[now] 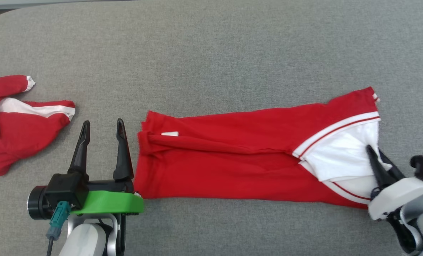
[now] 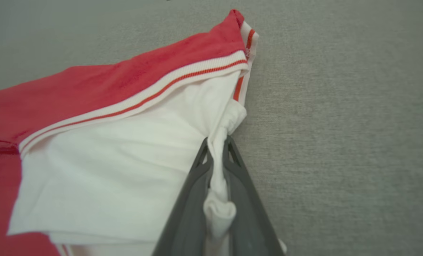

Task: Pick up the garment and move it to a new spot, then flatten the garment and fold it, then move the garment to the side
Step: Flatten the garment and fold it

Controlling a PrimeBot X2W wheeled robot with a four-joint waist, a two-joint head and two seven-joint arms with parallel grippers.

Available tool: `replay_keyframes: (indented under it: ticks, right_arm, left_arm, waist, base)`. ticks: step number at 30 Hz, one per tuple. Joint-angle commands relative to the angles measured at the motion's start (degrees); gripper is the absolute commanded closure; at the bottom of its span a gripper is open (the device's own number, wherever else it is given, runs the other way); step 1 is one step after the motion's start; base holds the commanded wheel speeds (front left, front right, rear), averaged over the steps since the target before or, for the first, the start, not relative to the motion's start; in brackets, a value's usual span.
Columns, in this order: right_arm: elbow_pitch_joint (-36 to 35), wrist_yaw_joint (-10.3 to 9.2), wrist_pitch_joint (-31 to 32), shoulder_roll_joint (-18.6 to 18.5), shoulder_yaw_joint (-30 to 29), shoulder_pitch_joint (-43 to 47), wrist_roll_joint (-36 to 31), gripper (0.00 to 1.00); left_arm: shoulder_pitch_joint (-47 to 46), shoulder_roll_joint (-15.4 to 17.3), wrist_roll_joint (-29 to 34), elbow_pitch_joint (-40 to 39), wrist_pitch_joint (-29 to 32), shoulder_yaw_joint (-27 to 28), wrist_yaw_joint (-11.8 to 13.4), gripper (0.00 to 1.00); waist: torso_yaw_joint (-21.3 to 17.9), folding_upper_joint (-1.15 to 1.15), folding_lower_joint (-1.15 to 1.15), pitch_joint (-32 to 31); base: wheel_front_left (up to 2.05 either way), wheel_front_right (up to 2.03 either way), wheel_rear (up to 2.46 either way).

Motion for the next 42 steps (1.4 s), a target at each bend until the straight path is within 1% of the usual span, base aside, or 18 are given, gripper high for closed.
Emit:
replay_keyframes:
  ticks: [1,5,8,10,14,16,18,20,22,25,28,32,33,34,35,39,42]
  right_arm:
    - [0.4,-0.12,-0.4,-1.5,-1.8,1.1,0.6,1.0]
    - [1.1,-0.11,0.8,-4.5,-5.3,2.8,1.2,1.0]
    - [-0.1,-0.11,2.2,-5.9,-6.3,2.8,0.6,1.0]
    - [-2.2,-0.11,3.3,-6.4,-6.2,1.8,-0.1,1.0]
    - [-10.5,-0.1,8.5,-5.3,-5.0,0.4,-3.8,1.0]
    - [-15.7,-0.1,11.9,-3.8,-3.5,-0.2,-5.5,1.0]
    - [-20.6,-0.1,15.7,-1.6,-1.2,-0.9,-6.9,1.0]
    - [-24.4,-0.1,18.9,0.9,1.8,-1.8,-8.3,1.0]
    - [-26.7,-0.1,20.7,4.8,5.3,-3.1,-8.2,1.0]
    - [-25.7,-0.1,21.6,9.9,9.8,-4.7,-7.7,1.0]
    - [-21.6,-0.09,20.6,14.6,14.1,-6.3,-7.1,1.0]
    - [-14.4,-0.09,18.3,16.9,18.4,-7.9,-6.0,1.0]
    - [-13.1,-0.09,17.4,17.3,19.2,-8.2,-5.4,0.78]
    - [-11.6,-0.09,16.4,17.4,20.4,-8.7,-5.4,0.45]
    - [-10.6,-0.09,15.2,17.5,20.9,-8.9,-5.2,0.0]
    - [-8.8,-0.09,8.3,17.7,22.8,-10.9,-4.2,0.0]
    - [-10.6,-0.08,2.2,17.6,24.6,-12.5,-2.7,0.0]
  left_arm:
    - [0.8,-0.1,0.2,0.1,-0.2,0.3,-0.2,0.0]
    - [1.3,-0.4,0.4,0.3,-0.2,0.4,-0.6,0.0]
    - [1.7,-0.5,0.5,0.5,-0.2,0.5,-0.7,0.0]
    - [1.9,-0.6,0.5,0.6,-0.2,0.6,-0.8,0.0]
    - [2.3,-0.7,0.5,1.1,-0.2,0.5,-1.0,0.0]
    - [2.4,-0.9,0.5,1.3,-0.2,0.4,-1.2,0.0]
    - [2.6,-0.9,0.3,1.5,-0.2,0.2,-1.2,0.0]
    - [2.6,-0.9,0.2,1.6,-0.2,0.1,-1.3,0.0]
    - [2.3,-1.0,0.2,1.7,-0.2,-0.1,-1.5,0.0]
    - [1.7,-1.1,0.1,2.0,-0.1,-0.5,-1.8,0.0]
    - [0.9,-1.4,0.0,2.4,-0.1,-1.1,-2.1,0.0]
    - [0.4,-2.1,-0.1,3.1,-0.1,-1.9,-2.4,0.0]
    - [0.2,-2.3,-0.1,3.3,-0.1,-2.1,-2.6,0.0]
    - [0.1,-2.4,-0.2,3.5,-0.1,-2.2,-2.7,0.0]
    - [0.0,-2.5,-0.2,3.7,-0.1,-2.2,-2.7,0.0]
    - [-0.5,-2.9,-0.2,4.2,-0.1,-2.0,-2.8,0.0]
    - [-0.3,-2.9,0.1,4.1,-0.2,-1.5,-2.6,0.0]
  waist:
    - [-0.9,0.0,0.0,-1.5]
    - [-1.3,0.0,0.0,-2.7]
    - [-1.6,0.0,0.0,-3.3]
    - [-1.9,0.0,0.0,-3.8]
    - [-2.1,0.0,0.0,-5.1]
    - [-2.0,0.0,0.0,-5.7]
    - [-1.8,0.0,0.0,-6.3]
    - [-1.5,0.0,0.0,-6.7]
    - [-1.0,0.0,0.0,-6.9]
    - [-0.1,0.0,0.0,-6.8]
    - [1.3,0.0,0.0,-6.4]
    - [3.0,0.0,0.0,-5.6]
    - [3.4,0.0,0.0,-5.3]
    - [3.6,0.0,0.0,-5.1]
    - [3.8,0.0,0.0,-4.9]
    - [4.0,0.0,0.0,-4.2]
    - [3.5,0.0,0.0,-3.8]
  base:
    - [0.0,0.0,0.0]
    - [0.0,0.0,0.0]
    - [0.0,0.0,0.0]
    - [0.0,0.0,0.0]
    - [0.0,0.0,0.0]
    - [0.0,0.0,0.0]
    - [0.0,0.0,0.0]
    - [0.0,0.0,0.0]
    - [0.0,0.0,0.0]
    - [0.0,0.0,0.0]
    - [0.0,0.0,0.0]
    - [0.0,0.0,0.0]
    - [0.0,0.0,0.0]
    - [0.0,0.0,0.0]
    - [0.0,0.0,0.0]
    - [0.0,0.0,0.0]
    - [0.0,0.0,0.0]
